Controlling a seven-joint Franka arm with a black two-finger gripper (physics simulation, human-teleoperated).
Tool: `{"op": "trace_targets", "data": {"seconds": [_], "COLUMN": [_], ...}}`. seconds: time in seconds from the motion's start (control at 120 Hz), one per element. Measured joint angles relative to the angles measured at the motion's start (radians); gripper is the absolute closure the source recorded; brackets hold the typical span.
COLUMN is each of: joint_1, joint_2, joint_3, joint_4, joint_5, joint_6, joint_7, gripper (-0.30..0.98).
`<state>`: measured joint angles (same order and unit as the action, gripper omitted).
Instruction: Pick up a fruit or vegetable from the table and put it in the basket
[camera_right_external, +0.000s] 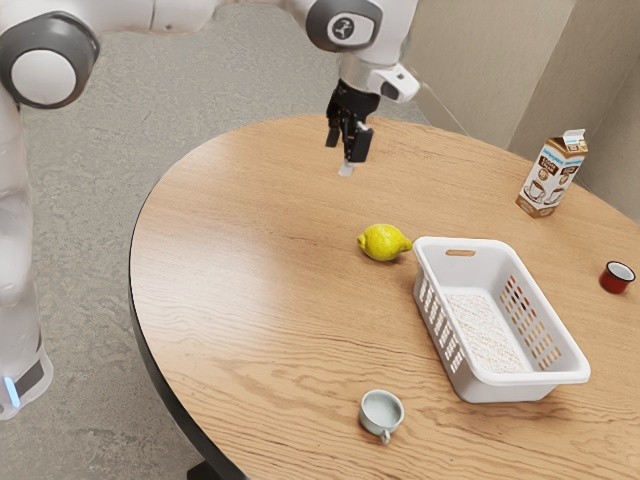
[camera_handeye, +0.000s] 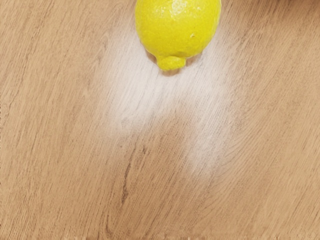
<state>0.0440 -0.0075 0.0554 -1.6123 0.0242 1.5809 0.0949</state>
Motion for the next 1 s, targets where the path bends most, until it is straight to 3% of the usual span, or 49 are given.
{"op": "trace_targets", "data": {"seconds": [0.225,0.375,0.658,1.0], "joint_1": [0.044,0.018,0.096,0.085], "joint_2": [0.061,0.075,0.087,0.182], "joint_3": [-0.040,-0.050,-0.049,-0.061], "joint_4": [-0.048,-0.072,-0.082,-0.064], "joint_5": [0.031,0.051,0.066,0.060], "joint_6": [0.160,0.255,0.326,0.446], "joint_7": [0.026,0.040,0.058,0.074], "gripper": [0.00,0.00,0.00,0.00]}}
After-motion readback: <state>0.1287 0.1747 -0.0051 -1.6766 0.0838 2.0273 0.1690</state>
